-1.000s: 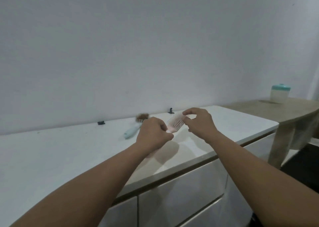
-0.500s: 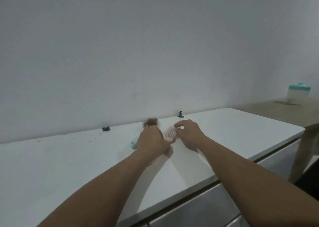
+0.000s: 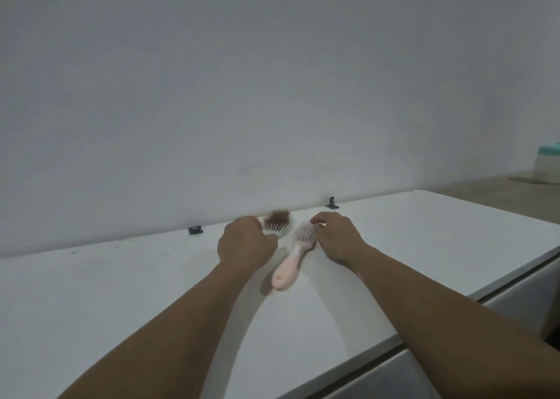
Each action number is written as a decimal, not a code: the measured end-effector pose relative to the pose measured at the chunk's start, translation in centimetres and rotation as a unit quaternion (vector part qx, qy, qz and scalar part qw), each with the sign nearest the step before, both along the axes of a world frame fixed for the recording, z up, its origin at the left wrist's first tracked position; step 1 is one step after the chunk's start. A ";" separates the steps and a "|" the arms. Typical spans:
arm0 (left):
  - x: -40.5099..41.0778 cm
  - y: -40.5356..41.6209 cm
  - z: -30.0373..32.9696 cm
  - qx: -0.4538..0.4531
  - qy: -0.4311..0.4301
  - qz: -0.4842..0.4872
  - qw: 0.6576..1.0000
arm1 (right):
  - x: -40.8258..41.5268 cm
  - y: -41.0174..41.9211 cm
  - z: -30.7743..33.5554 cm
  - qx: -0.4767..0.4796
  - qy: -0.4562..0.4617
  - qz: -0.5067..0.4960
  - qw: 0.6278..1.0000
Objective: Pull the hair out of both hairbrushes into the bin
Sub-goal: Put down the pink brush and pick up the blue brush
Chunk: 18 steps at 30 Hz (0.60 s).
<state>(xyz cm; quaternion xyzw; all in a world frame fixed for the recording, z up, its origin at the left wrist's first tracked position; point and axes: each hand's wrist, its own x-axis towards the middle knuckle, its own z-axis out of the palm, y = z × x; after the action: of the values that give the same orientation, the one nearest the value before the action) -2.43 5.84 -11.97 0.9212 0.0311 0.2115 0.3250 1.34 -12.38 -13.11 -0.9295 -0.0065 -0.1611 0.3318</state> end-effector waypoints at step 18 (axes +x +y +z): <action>-0.9 0.4 1.7 -0.098 -0.021 -0.046 0.994 | -3.3 0.1 3.4 0.041 -0.051 0.013 0.998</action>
<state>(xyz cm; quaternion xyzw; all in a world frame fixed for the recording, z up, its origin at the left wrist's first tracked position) -3.37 6.25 -10.24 0.8807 0.0027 0.2118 0.4236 -1.98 -12.26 -9.75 -0.9054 -0.0293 -0.2045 0.3708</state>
